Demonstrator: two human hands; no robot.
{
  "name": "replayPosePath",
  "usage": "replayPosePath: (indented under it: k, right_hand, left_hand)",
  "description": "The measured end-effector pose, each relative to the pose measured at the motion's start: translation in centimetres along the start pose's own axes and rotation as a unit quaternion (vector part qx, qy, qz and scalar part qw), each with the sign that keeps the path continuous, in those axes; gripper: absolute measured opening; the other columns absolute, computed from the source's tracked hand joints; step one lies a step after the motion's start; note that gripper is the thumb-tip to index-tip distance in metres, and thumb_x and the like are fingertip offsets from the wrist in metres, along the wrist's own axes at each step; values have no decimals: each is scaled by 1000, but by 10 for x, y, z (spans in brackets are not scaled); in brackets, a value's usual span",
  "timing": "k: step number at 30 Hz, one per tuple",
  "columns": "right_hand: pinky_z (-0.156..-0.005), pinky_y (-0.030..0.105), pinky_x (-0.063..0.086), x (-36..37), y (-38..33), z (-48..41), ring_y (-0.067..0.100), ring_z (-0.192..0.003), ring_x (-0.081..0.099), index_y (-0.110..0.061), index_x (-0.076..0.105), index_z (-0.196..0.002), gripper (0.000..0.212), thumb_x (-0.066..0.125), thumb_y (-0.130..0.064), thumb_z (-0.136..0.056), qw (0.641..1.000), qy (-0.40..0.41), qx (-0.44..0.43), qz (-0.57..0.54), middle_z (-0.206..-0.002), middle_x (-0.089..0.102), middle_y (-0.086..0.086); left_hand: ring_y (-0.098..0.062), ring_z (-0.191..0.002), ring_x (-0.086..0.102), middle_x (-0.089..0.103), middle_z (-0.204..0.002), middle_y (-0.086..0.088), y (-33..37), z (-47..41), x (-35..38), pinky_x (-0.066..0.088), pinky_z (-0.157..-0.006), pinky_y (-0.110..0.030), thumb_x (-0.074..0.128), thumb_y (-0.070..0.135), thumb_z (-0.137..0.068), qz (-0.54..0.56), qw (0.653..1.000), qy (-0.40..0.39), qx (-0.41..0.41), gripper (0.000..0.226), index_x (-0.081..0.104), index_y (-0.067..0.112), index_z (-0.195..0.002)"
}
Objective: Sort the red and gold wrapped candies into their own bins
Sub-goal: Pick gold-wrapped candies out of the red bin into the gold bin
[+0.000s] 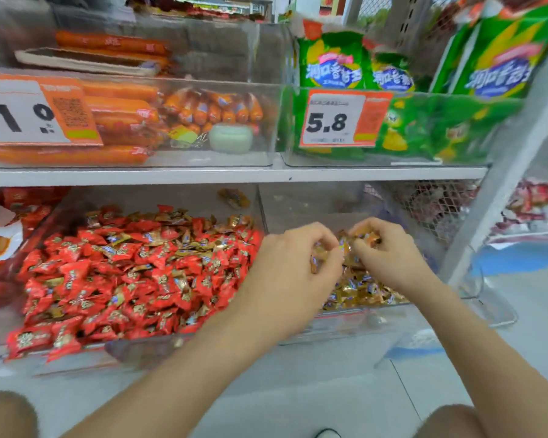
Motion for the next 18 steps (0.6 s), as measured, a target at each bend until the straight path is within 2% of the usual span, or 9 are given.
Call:
replayPosePath:
  k: [2, 4, 5, 7, 9, 11, 13, 16, 18]
  right_hand:
    - [-76, 31, 56, 2, 10, 2, 6, -79, 71, -40, 75, -99, 15, 67, -39, -86, 998, -45, -10, 34, -85, 77, -12]
    - [-78, 30, 57, 7, 18, 5, 3, -81, 72, -45, 78, -104, 23, 64, -46, -85, 992, -114, -17, 44, -92, 78, -17]
    - [-78, 29, 56, 7, 25, 4, 2, -82, 72, -46, 79, -102, 20, 67, -41, -87, 991, -128, -16, 42, -92, 78, -18]
    - [-84, 29, 56, -2, 36, 3, 4, -86, 71, -45, 81, -101, 22, 71, -29, -88, 993, -106, -2, 56, -92, 77, -19]
    - [-89, 25, 53, -9, 39, 3, 7, -86, 69, -36, 81, -109, 27, 70, -20, -90, 994, -76, 3, 80, -101, 78, -14]
    - [-88, 18, 45, -12, 34, 3, 7, -91, 69, -28, 80, -115, 30, 67, -13, -93, 994, -53, -18, 93, -116, 77, -9]
    - [-91, 20, 46, -4, 20, 2, 12, -101, 71, -25, 80, -115, 28, 64, -11, -96, 993, -44, -59, 96, -117, 77, -8]
    - [-97, 31, 53, 23, 1, -7, 20, -100, 72, -28, 79, -117, 31, 62, -11, -98, 981, -83, -127, 121, -112, 79, -5]
    - [-98, 34, 50, 45, -8, -13, 23, -103, 68, -31, 75, -126, 36, 62, -14, -98, 970, -137, -151, 134, -119, 77, -4]
  left_hand:
    - [-12, -76, 63, 69, -85, 7, 0, -16, 35, 52, -77, -34, 60, 36, -98, -45, 999, -2, -8, 6, 65, 32, -98]
    - [-25, -95, 61, 62, -96, 1, -11, -31, 64, 52, -86, -41, 58, 34, -95, -91, 995, -23, -33, 10, 63, 31, -103]
    - [-30, -103, 58, 57, -103, -4, -19, -38, 79, 50, -91, -42, 58, 34, -94, -123, 990, -51, -55, 15, 63, 31, -107]
    - [-39, -116, 53, 52, -119, -13, -40, -43, 103, 47, -100, -45, 59, 35, -92, -174, 968, -140, -113, 25, 61, 25, -115]
    - [-42, -128, 48, 49, -133, -20, -55, -40, 113, 47, -102, -44, 58, 33, -93, -176, 946, -211, -170, 18, 59, 21, -107]
    - [-41, -121, 48, 47, -132, -23, -61, -34, 112, 45, -89, -38, 56, 23, -95, -176, 937, -237, -188, 10, 51, 15, -92]
    - [-37, -104, 49, 49, -117, -19, -58, -29, 103, 40, -78, -36, 55, 18, -98, -191, 941, -217, -175, 14, 45, 11, -91]
    - [-35, -93, 54, 52, -98, -12, -44, -17, 89, 42, -69, -38, 51, 21, -100, -231, 952, -175, -96, 15, 47, 11, -88]
    - [-33, -88, 60, 54, -90, -7, -29, -7, 86, 45, -67, -39, 47, 22, -101, -273, 948, -162, -19, 13, 54, 15, -92]
Point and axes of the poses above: each hand's wrist, its own z-axis away from the middle knuckle, its own x-axis out of the palm, y = z × x, the point moved 7 cm from there along -z, towards the middle knuckle
